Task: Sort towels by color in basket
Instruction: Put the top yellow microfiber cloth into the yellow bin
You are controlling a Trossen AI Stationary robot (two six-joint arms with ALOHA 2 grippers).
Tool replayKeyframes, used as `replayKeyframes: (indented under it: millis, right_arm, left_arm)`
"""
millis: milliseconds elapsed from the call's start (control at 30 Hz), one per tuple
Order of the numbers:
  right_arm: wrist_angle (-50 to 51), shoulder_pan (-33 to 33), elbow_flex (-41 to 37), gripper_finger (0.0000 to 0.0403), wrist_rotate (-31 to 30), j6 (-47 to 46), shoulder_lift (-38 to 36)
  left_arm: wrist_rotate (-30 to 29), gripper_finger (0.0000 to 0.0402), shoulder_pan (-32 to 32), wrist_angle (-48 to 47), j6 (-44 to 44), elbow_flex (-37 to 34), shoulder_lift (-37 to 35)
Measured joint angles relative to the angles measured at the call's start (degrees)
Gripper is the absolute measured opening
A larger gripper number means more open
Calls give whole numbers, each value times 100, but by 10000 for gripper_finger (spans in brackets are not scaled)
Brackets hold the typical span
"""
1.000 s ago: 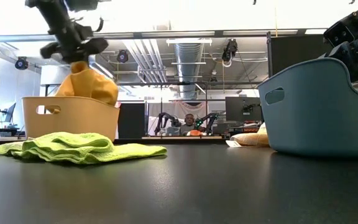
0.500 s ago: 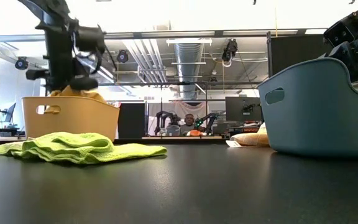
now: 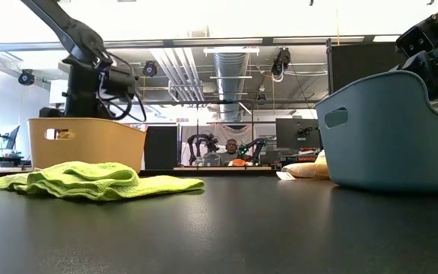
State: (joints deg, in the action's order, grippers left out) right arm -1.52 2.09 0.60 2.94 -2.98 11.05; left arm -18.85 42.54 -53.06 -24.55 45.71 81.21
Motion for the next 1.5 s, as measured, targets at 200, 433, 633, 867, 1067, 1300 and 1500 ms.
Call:
replayKeyframes:
  millis: [200, 433, 633, 867, 1067, 1300, 1500]
  right_arm:
    - [0, 2, 0, 13, -2, 0, 0]
    - [0, 1, 0, 13, -1, 0, 0]
    - [0, 1, -1, 13, -2, 0, 0]
    - [0, 1, -1, 13, -1, 0, 0]
    - [0, 2, 0, 13, 0, 0, 0]
    - [2, 1, 0, 13, -1, 0, 0]
    - [0, 1, 0, 13, -2, 0, 0]
  left_arm:
    - [-14, 1, 0, 215, 92, -67, 400]
    - [-38, 63, -1, -177, 100, 97, 462]
    - [8, 146, -85, -1209, 105, 716, 31]
    - [-5, 193, -138, -1914, -17, 1643, -645]
    - [120, 194, -306, -630, -40, 1584, -1185]
    - [505, 158, -73, 174, -282, 635, -1047]
    - [1212, 124, 634, 861, -325, -273, -780]
